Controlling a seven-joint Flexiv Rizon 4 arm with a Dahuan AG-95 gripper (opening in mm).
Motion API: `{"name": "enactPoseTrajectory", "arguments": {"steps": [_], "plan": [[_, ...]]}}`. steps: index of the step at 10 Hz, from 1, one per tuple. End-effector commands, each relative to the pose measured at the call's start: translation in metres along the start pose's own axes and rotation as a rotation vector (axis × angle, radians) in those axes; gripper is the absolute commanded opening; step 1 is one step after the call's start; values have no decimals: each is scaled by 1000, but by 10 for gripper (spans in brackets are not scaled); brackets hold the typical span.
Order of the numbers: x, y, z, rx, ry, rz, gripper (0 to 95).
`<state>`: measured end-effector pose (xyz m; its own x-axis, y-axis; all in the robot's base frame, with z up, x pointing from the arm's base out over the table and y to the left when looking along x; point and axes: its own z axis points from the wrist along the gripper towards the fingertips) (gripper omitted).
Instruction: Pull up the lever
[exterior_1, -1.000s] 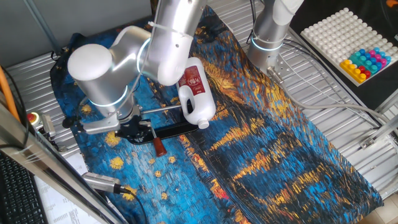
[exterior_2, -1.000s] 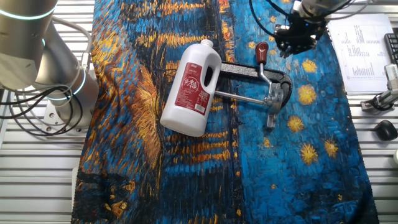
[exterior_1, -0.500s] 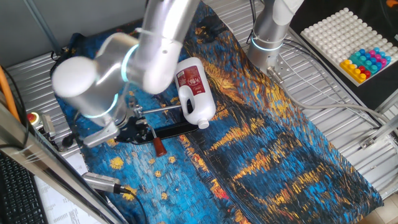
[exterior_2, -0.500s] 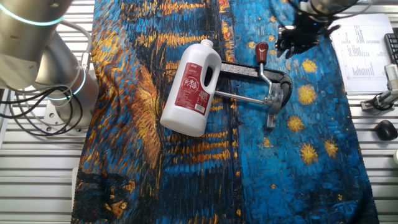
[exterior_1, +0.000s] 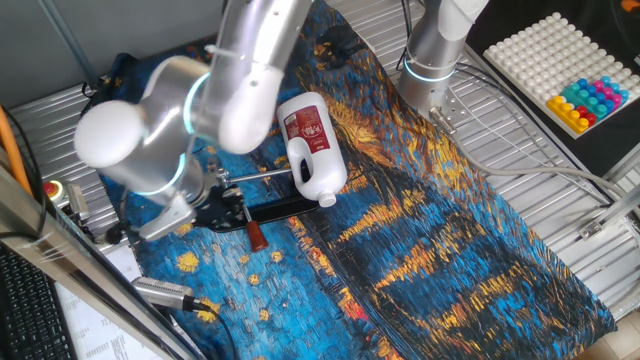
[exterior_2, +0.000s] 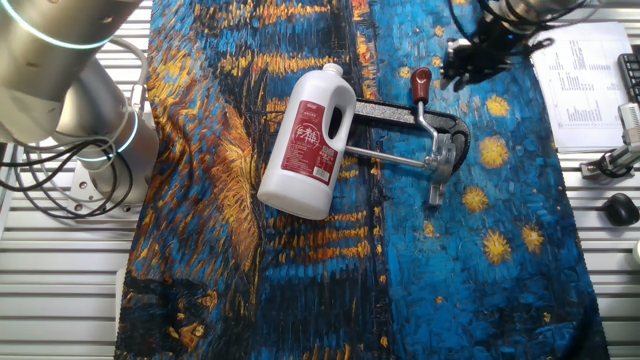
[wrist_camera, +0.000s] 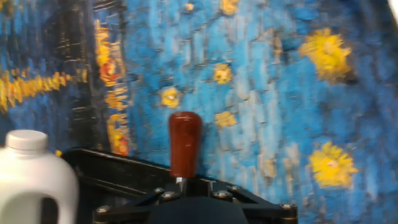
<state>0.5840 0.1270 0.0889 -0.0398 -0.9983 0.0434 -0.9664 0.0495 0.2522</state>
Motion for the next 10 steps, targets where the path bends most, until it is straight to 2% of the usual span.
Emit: {"name": "enactPoseTrajectory", "arguments": {"steps": [1,4,7,8,10], "plan": [[2,7,3,81,-5,72,190],[-6,10,10,103,-10,115,190],[-8,10,12,126,-10,126,190],[-13,11,15,130,-12,145,190],[-19,10,19,161,-13,126,190]]}}
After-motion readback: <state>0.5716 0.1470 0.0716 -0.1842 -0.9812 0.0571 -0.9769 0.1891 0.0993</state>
